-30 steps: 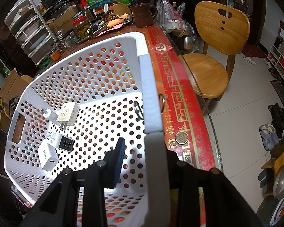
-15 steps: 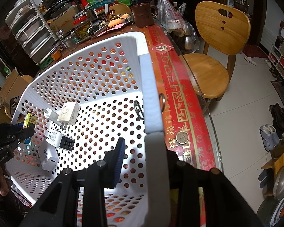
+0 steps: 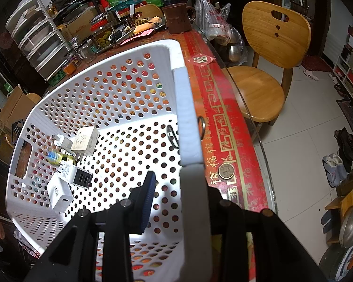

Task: Organize rigid objects
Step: 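Carry the toy car into the basket and open the left gripper, then grasp the flat white adapter with the left gripper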

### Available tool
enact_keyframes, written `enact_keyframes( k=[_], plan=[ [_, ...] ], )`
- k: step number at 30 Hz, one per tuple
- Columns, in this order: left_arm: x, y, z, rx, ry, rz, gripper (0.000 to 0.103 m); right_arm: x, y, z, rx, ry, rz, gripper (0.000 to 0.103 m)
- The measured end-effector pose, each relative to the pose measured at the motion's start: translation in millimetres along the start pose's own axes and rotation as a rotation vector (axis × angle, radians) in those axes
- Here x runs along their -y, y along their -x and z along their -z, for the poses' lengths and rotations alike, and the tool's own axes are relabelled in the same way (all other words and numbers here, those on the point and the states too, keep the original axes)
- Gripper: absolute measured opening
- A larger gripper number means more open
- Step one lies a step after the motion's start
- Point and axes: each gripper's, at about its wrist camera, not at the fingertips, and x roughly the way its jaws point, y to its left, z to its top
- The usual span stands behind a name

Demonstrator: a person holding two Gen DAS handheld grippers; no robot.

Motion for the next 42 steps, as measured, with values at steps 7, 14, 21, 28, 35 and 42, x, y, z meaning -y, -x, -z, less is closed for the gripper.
enact_keyframes(
  k=[7,14,21,28,35,42],
  plan=[
    [-48,10,22,-0.050,0.030,-0.028,0.102,0,0,0,0.000,0.001,0.000,0.033],
    [-112,-4,61,-0.207,0.122,-0.191,0.102,0,0,0,0.000,-0.001,0.000,0.033],
    [-163,-31,115,-0.334,0.208,-0.315,0.102,2,1,-1,0.002,0.001,-0.004,0.033],
    [-177,-53,133,-0.380,0.245,-0.358,0.102,2,1,-1,0.002,0.000,-0.004,0.033],
    [-182,-64,140,-0.387,0.273,-0.333,0.102,2,1,-1,0.002,0.000,-0.004,0.033],
    [-181,-66,141,-0.373,0.278,-0.317,0.078,2,1,-1,0.002,-0.001,-0.005,0.033]
  ],
)
